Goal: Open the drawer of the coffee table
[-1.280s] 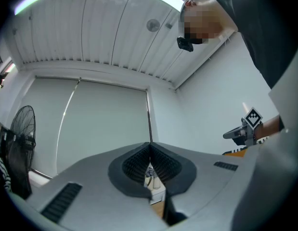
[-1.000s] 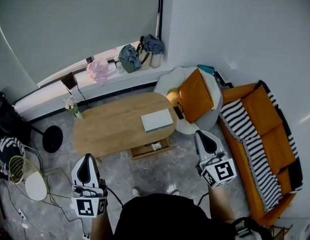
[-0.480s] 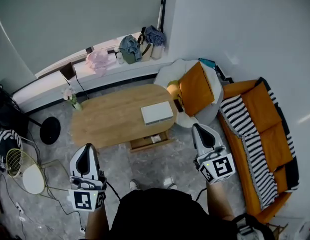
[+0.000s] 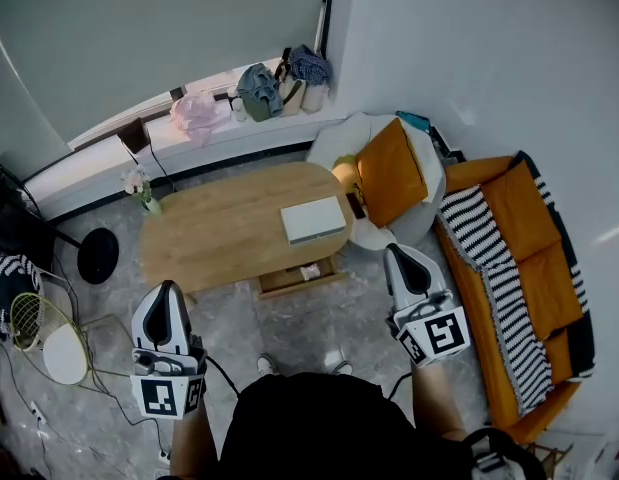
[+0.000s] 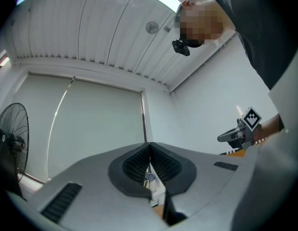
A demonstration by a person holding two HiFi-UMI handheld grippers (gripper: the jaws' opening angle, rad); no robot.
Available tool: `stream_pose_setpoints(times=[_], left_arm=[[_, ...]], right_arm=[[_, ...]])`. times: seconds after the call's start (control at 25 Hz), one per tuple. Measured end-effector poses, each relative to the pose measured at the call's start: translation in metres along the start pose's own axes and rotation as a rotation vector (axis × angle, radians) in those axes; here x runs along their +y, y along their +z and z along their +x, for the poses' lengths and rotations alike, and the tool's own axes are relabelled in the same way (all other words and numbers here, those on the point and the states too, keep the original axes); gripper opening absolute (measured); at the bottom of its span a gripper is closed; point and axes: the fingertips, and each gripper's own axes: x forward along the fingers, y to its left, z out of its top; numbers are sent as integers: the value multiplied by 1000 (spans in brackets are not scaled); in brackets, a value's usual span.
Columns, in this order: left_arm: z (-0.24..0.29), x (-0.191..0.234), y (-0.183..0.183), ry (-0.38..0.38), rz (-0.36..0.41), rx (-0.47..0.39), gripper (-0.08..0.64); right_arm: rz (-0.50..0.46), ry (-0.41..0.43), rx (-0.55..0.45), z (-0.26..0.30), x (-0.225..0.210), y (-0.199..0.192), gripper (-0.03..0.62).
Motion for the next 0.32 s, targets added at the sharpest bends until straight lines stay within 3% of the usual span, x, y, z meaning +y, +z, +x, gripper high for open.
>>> stream_pose_setpoints(times=[0.32], left_arm=[[0,-5,-7,-17,-2,28,8]], right_arm=[[-1,-15,10,-6,0,2,5]])
